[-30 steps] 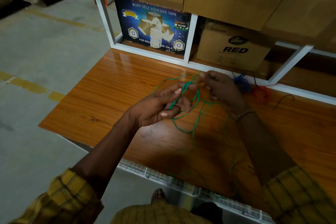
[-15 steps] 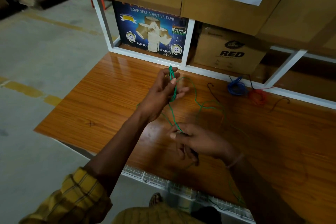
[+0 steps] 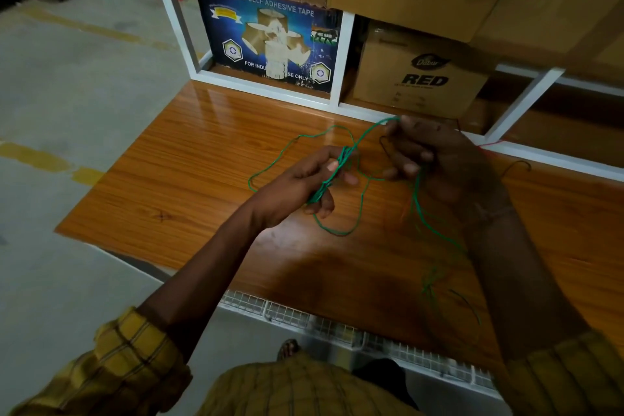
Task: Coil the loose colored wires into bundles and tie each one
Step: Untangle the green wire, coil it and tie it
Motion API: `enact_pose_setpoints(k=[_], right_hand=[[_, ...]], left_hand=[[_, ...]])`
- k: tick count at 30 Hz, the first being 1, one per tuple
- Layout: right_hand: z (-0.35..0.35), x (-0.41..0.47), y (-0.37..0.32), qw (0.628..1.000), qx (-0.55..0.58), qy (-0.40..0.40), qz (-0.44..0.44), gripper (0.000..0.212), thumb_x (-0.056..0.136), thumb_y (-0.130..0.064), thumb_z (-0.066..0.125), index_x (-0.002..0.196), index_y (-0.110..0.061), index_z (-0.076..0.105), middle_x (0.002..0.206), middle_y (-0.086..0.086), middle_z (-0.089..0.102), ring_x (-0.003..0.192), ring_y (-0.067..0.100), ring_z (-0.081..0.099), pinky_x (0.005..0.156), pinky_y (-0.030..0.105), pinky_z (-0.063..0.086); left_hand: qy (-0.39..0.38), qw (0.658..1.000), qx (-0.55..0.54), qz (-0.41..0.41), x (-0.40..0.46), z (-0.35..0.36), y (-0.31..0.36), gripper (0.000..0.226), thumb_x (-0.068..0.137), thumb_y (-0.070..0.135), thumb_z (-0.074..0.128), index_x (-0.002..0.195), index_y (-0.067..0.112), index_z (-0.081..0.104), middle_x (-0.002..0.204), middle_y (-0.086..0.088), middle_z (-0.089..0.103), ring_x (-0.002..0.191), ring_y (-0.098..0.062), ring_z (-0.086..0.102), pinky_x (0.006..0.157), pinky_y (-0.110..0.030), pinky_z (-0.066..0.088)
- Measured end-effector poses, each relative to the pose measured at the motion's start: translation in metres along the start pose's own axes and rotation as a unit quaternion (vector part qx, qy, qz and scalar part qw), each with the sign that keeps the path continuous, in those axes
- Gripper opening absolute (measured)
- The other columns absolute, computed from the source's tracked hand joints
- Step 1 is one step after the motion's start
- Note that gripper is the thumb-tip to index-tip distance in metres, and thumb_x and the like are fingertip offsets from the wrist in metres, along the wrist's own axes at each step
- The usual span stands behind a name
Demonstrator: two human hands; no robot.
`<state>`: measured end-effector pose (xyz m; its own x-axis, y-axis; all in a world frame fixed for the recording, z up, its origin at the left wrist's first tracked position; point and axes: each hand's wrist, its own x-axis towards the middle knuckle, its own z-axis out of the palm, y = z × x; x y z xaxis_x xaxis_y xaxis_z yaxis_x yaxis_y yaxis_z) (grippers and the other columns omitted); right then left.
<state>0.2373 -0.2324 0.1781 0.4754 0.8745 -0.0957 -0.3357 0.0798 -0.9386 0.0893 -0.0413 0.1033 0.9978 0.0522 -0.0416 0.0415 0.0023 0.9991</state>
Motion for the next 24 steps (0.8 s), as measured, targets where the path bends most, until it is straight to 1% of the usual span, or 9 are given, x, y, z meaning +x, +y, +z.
enact_pose_setpoints(k=[4, 7, 9, 11, 15, 17, 19, 22, 24], right_hand=[[-0.017, 0.028, 0.015, 0.997, -0.037, 0.052, 0.045, 0.028, 0.110, -0.022, 0.038, 0.096, -0.006, 0.057, 0.054, -0.006, 0.029, 0.037, 0.003, 0.029, 0.040, 0.020, 0.038], [-0.022, 0.040, 0.035, 0.989, -0.102, 0.098, 0.048, 0.027, 0.110, -0.023, 0.044, 0.095, -0.006, 0.058, 0.058, -0.001, 0.026, 0.036, 0.003, 0.024, 0.036, 0.018, 0.028], [-0.019, 0.042, 0.050, 0.982, -0.146, 0.111, 0.032, 0.024, 0.108, -0.024, 0.050, 0.095, -0.005, 0.058, 0.059, 0.001, 0.029, 0.038, 0.004, 0.025, 0.036, 0.018, 0.025], [-0.019, 0.042, 0.063, 0.977, -0.171, 0.125, 0.019, 0.021, 0.105, -0.024, 0.055, 0.093, -0.007, 0.059, 0.056, -0.005, 0.043, 0.039, 0.004, 0.028, 0.038, 0.019, 0.024], [-0.015, 0.032, 0.085, 0.963, -0.207, 0.170, 0.024, 0.023, 0.104, -0.025, 0.059, 0.098, -0.004, 0.063, 0.065, 0.001, 0.044, 0.041, 0.005, 0.033, 0.040, 0.022, 0.030], [-0.006, 0.022, 0.094, 0.949, -0.270, 0.159, 0.027, 0.030, 0.105, -0.030, 0.056, 0.089, -0.006, 0.065, 0.064, 0.004, 0.046, 0.040, 0.009, 0.038, 0.042, 0.024, 0.035], [0.006, 0.013, 0.102, 0.933, -0.336, 0.122, 0.048, 0.034, 0.107, -0.031, 0.052, 0.090, -0.005, 0.066, 0.060, 0.007, 0.052, 0.037, 0.013, 0.042, 0.040, 0.023, 0.038], [0.022, 0.002, 0.109, 0.897, -0.435, 0.048, 0.066, 0.033, 0.108, -0.027, 0.049, 0.085, -0.011, 0.065, 0.052, 0.003, 0.058, 0.038, 0.024, 0.050, 0.042, 0.027, 0.039], [0.030, -0.006, 0.110, 0.853, -0.522, -0.019, 0.011, 0.034, 0.104, -0.032, 0.053, 0.072, -0.021, 0.058, 0.050, -0.006, 0.053, 0.044, 0.026, 0.054, 0.047, 0.031, 0.040]], left_hand=[[-0.036, 0.996, -0.078, -0.003, -0.004, 0.006, -0.002, 0.041, 0.116, 0.026, 0.028, 0.151, 0.011, 0.046, 0.122, -0.023, 0.066, 0.050, -0.018, 0.047, 0.044, -0.024, 0.024], [-0.072, 0.988, -0.133, -0.022, -0.007, 0.004, -0.004, 0.042, 0.116, 0.023, 0.028, 0.150, 0.009, 0.048, 0.124, -0.024, 0.064, 0.047, -0.015, 0.045, 0.043, -0.024, 0.019], [-0.115, 0.978, -0.169, -0.037, -0.010, 0.002, -0.004, 0.041, 0.115, 0.022, 0.028, 0.148, 0.009, 0.049, 0.125, -0.028, 0.063, 0.045, -0.013, 0.044, 0.044, -0.027, 0.017], [-0.136, 0.967, -0.214, -0.033, -0.013, 0.001, -0.002, 0.042, 0.115, 0.022, 0.027, 0.150, 0.009, 0.047, 0.129, -0.029, 0.062, 0.046, -0.012, 0.044, 0.046, -0.028, 0.018], [-0.087, 0.957, -0.277, 0.013, -0.011, -0.003, 0.002, 0.046, 0.116, 0.023, 0.023, 0.158, 0.007, 0.034, 0.148, -0.026, 0.055, 0.057, -0.014, 0.053, 0.050, -0.019, 0.033], [-0.053, 0.956, -0.287, 0.032, -0.005, -0.008, 0.001, 0.048, 0.116, 0.023, 0.024, 0.161, 0.009, 0.030, 0.158, -0.025, 0.047, 0.075, -0.017, 0.070, 0.057, -0.021, 0.043], [-0.022, 0.950, -0.307, 0.049, 0.001, -0.012, 0.000, 0.047, 0.116, 0.024, 0.027, 0.161, 0.011, 0.031, 0.162, -0.023, 0.042, 0.105, -0.023, 0.075, 0.068, -0.023, 0.055], [0.050, 0.925, -0.370, 0.064, 0.011, -0.014, -0.002, 0.042, 0.115, 0.022, 0.031, 0.156, 0.012, 0.039, 0.151, -0.023, 0.048, 0.135, -0.039, 0.060, 0.091, -0.032, 0.061], [0.103, 0.903, -0.413, 0.060, 0.017, -0.014, -0.004, 0.041, 0.115, 0.019, 0.033, 0.154, 0.011, 0.040, 0.139, -0.022, 0.053, 0.140, -0.046, 0.052, 0.103, -0.041, 0.057]])
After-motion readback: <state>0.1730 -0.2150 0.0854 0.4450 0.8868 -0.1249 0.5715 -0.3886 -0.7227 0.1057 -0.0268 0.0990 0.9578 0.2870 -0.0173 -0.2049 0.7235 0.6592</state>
